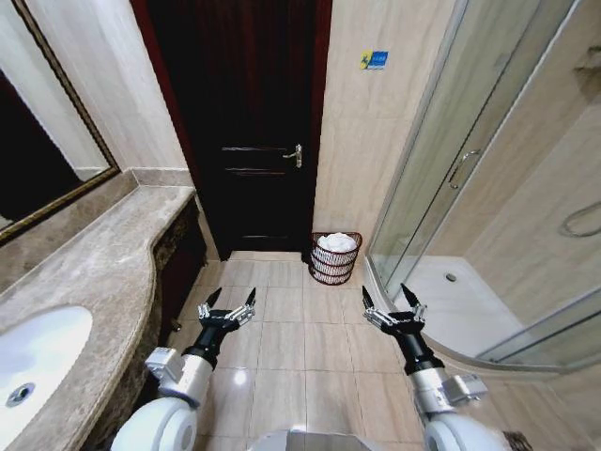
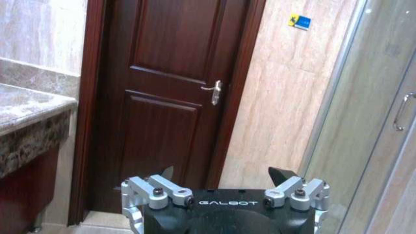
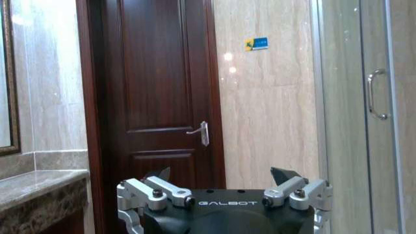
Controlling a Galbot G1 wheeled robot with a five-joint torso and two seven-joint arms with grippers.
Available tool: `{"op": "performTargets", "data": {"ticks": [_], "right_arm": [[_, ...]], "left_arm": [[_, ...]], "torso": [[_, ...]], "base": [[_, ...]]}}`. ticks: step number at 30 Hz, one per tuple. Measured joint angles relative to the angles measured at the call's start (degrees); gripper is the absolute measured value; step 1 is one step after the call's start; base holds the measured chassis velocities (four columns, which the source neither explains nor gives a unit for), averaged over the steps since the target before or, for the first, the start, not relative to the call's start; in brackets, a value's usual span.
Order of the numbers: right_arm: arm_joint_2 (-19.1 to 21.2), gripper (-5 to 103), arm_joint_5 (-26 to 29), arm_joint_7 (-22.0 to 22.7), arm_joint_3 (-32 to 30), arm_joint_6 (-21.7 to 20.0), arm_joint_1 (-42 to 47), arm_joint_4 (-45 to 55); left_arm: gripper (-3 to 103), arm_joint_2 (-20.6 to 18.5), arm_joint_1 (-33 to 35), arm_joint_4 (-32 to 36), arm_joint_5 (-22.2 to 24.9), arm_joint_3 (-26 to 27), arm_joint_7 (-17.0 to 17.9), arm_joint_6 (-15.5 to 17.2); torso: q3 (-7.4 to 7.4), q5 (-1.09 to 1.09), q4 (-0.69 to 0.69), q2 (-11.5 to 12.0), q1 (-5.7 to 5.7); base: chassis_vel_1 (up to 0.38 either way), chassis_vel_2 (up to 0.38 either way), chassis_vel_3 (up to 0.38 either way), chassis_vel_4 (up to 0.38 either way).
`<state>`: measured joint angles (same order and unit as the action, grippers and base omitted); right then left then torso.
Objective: Discard the used towel into the hamper.
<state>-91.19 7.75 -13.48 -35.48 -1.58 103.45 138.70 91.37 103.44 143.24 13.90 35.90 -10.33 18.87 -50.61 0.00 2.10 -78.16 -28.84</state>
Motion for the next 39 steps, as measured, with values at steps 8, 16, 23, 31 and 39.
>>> {"op": "performTargets", "data": {"ticks": [8,16,23,31,39], "right_arm": [[0.0,100,0.0,0.0,0.0,0.0,0.0,0.0],[0.0,100,0.0,0.0,0.0,0.0,0.0,0.0],[0.0,100,0.0,0.0,0.0,0.0,0.0,0.0],[0.0,100,0.0,0.0,0.0,0.0,0.0,0.0],[0.0,100,0.0,0.0,0.0,0.0,0.0,0.0]], "left_arm": [[99,0.0,0.0,0.0,0.0,0.0,0.0,0.0],[99,0.0,0.0,0.0,0.0,0.0,0.0,0.0],[99,0.0,0.0,0.0,0.0,0.0,0.0,0.0],[99,0.0,0.0,0.0,0.0,0.0,0.0,0.0],[99,0.0,0.0,0.0,0.0,0.0,0.0,0.0]], "torso": [[0.0,-0.01,0.0,0.0,0.02],[0.0,0.0,0.0,0.0,0.0],[0.0,-0.01,0.0,0.0,-0.01],[0.01,0.0,0.0,0.0,0.03],[0.0,0.0,0.0,0.0,-0.01]], "base": [[0.096,-0.075,-0.093,0.085],[0.021,-0.016,-0.014,0.025],[0.027,-0.025,-0.031,0.031],[0.05,-0.056,-0.056,0.047],[0.0,0.0,0.0,0.0]]}}
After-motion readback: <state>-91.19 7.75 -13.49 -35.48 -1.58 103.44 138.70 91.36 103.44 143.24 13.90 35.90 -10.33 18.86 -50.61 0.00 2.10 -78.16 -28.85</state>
